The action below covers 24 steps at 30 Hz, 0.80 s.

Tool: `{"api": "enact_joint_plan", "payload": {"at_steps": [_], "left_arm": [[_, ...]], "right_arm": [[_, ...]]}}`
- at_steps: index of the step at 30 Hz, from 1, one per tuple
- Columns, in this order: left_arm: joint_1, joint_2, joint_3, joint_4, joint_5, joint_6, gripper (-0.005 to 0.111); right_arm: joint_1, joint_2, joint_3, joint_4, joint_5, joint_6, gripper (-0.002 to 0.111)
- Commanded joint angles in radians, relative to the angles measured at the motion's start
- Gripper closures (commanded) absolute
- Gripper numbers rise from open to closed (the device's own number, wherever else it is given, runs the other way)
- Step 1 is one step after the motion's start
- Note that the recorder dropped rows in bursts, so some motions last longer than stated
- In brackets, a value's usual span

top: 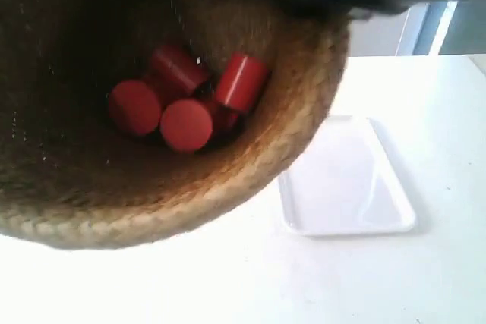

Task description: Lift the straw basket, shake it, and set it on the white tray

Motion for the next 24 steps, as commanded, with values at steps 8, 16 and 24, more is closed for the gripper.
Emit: {"api": "enact_joint_plan", "payload": {"at_steps": [8, 16, 24], "left_arm": [[-0.003, 0.045, 0.191, -0.033, -0.073, 0.008, 0.107], [-0.003, 0.031, 0.115, -0.137, 0.017, 0.009, 0.107], [-0.024, 0.070, 0.189, -0.050, 0.031, 0.022, 0.107]], "right_arm": [[-0.070, 0.144, 0.129, 0.038, -0.038, 0.022, 0.108], [-0.060, 0.111, 0.088, 0.124, 0.047, -0.021, 0.108], [-0.048, 0.154, 0.141, 0.054, 0.043, 0.002, 0.108]]}}
